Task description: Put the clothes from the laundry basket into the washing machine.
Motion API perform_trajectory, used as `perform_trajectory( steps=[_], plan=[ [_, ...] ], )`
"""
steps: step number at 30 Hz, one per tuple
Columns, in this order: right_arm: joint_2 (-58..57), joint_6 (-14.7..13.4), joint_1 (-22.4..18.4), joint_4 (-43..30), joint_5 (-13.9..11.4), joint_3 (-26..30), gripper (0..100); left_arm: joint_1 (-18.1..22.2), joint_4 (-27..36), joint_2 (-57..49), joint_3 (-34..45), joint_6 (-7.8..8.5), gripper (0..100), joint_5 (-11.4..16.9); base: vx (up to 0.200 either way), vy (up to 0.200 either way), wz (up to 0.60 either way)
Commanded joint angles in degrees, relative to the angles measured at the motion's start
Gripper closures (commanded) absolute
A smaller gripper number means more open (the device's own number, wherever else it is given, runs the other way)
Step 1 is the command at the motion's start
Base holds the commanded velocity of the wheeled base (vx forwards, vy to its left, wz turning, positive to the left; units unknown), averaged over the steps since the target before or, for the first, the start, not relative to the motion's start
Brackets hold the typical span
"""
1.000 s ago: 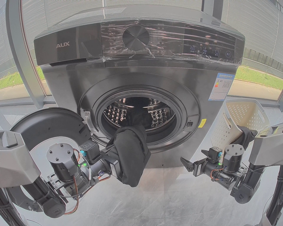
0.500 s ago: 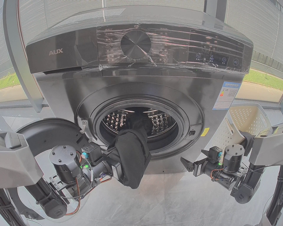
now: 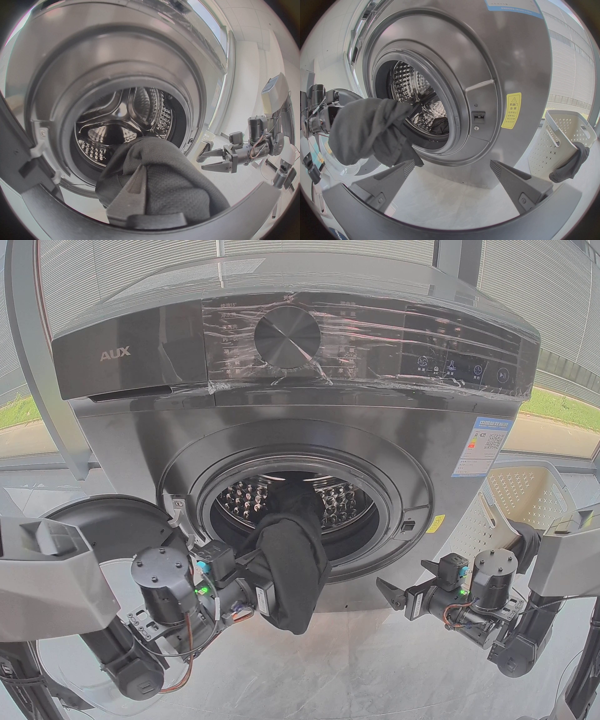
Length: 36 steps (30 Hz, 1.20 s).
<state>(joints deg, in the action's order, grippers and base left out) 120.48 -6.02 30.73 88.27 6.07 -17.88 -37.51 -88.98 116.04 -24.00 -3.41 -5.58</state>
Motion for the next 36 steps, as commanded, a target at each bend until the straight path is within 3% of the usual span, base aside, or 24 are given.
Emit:
perform_trajectory(
  steps=[1, 8, 12, 15, 29, 36],
  plan=[
    [-0.42, -0.13, 1.79, -0.03, 0.26, 0.31, 0, -0.19, -0.14, 9.11, -6.85, -0.89, 100, 0.57, 0.0, 0.0, 0.0],
    [-0.42, -0.13, 3.11, 0.06, 0.43, 0.31, 0, 1.48, -0.14, 16.67, -21.0, -2.48, 100, 0.4, 0.0, 0.0, 0.0],
    [-0.42, -0.39, 3.72, 0.06, 0.43, 0.31, 0, 1.83, 0.12, 22.12, -29.96, -2.12, 100, -0.13, 0.0, 0.0, 0.0],
    [-0.51, -0.66, 3.98, 0.06, 0.61, 0.31, 0, 2.53, 0.91, 23.88, -32.25, -1.86, 100, -0.13, 0.0, 0.0, 0.0],
    [0.02, -0.92, 4.07, 0.32, 0.17, 0.48, 0, 7.72, 20.78, 24.76, -51.49, -2.04, 100, -1.54, 0.0, 0.0, 0.0],
    [0.11, -0.83, 4.16, 0.32, -0.09, 1.01, 0, 8.95, 23.68, 30.3, -59.32, -1.77, 100, -1.54, 0.0, 0.0, 0.0]
  ],
)
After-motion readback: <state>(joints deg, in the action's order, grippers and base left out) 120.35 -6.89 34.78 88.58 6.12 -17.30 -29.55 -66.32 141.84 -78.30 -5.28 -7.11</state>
